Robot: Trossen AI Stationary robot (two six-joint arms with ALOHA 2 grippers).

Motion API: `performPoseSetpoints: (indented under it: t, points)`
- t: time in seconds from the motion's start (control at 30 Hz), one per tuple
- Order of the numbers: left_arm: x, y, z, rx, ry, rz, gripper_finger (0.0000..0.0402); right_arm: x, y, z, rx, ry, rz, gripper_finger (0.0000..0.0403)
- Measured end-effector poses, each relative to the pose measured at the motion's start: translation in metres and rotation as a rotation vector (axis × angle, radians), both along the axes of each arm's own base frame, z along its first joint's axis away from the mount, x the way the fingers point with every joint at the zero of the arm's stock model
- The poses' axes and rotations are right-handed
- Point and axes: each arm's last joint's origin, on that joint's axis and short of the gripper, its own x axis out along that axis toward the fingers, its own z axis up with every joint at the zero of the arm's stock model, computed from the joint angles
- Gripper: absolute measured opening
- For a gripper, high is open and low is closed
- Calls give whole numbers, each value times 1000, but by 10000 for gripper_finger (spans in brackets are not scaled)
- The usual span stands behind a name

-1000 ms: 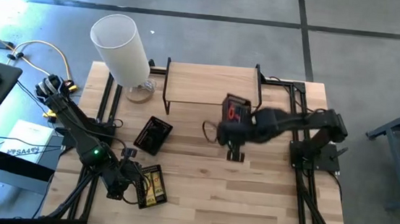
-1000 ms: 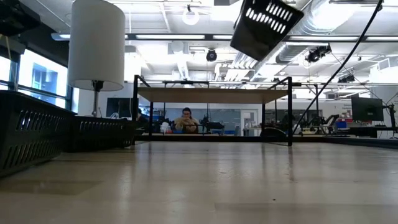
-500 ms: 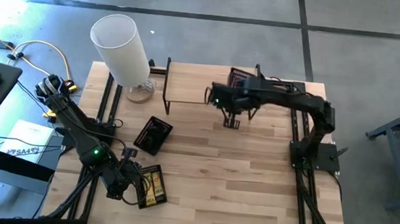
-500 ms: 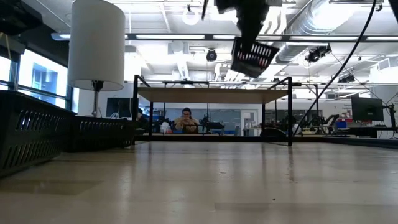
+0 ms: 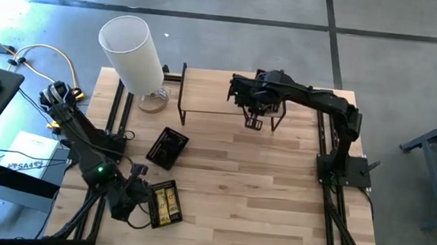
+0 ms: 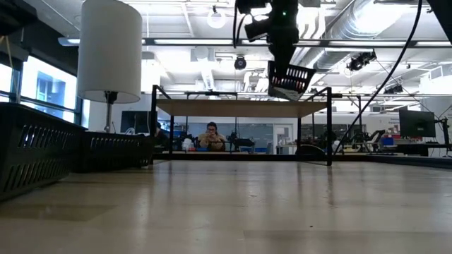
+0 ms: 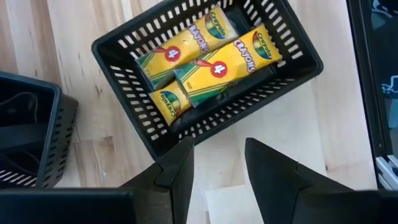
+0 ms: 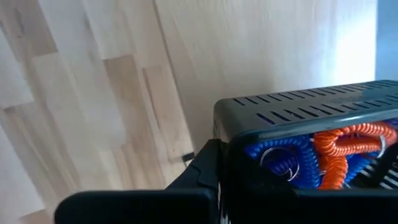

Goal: Pick & Place Office Desk Supplies
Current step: Put the top right black bin with spring keychains on the shelf

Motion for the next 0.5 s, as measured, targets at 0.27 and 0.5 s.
performPoseSetpoints:
  t: [0.27, 0.5]
  points:
    - [-8, -7, 0, 29, -38, -30, 138, -1, -4, 0, -3, 11, 22, 2]
    - [-10, -8, 0, 19, -35, -16, 138, -3, -10, -6, 20, -3, -82, 2]
